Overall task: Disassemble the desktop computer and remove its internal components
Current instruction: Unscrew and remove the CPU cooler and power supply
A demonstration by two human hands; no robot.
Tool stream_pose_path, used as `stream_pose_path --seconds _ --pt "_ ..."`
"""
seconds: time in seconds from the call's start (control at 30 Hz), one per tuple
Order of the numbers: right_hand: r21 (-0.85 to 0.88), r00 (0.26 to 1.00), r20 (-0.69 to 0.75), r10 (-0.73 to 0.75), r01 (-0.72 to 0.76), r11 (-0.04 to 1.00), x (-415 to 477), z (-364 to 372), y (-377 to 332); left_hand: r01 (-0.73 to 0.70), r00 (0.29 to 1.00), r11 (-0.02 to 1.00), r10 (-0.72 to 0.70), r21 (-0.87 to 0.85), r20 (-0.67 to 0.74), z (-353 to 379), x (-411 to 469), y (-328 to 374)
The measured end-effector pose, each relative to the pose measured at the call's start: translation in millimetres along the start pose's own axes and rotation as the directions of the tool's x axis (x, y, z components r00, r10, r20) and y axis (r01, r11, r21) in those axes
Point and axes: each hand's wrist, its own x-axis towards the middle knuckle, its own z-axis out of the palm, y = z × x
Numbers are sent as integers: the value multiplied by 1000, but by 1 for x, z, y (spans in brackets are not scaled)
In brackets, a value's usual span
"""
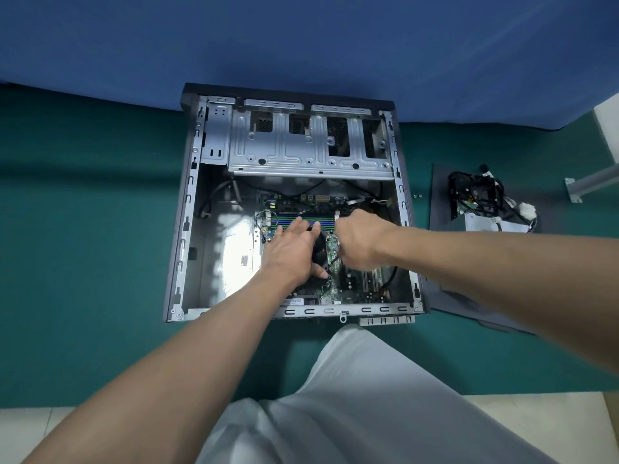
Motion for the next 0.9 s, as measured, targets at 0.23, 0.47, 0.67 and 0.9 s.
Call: stream_pose_path --seconds 0.23,0.47,0.67,0.9 --pt "-310 914 -26 -404 377 873 8 -12 -2 36 999 998 -34 55 -38 -7 -10 -3" --pt "393 979 27 203 -197 898 26 -10 -4 -40 994 965 66 259 -89 -14 -4 -6" --pt "-105 995 -16 -102 99 990 15 -9 -3 -58 991 953 91 297 -99 -14 0 -7" --pt "-316 888 -34 -458 426 848 15 -11 5 2 995 963 23 269 -92 -12 1 -7"
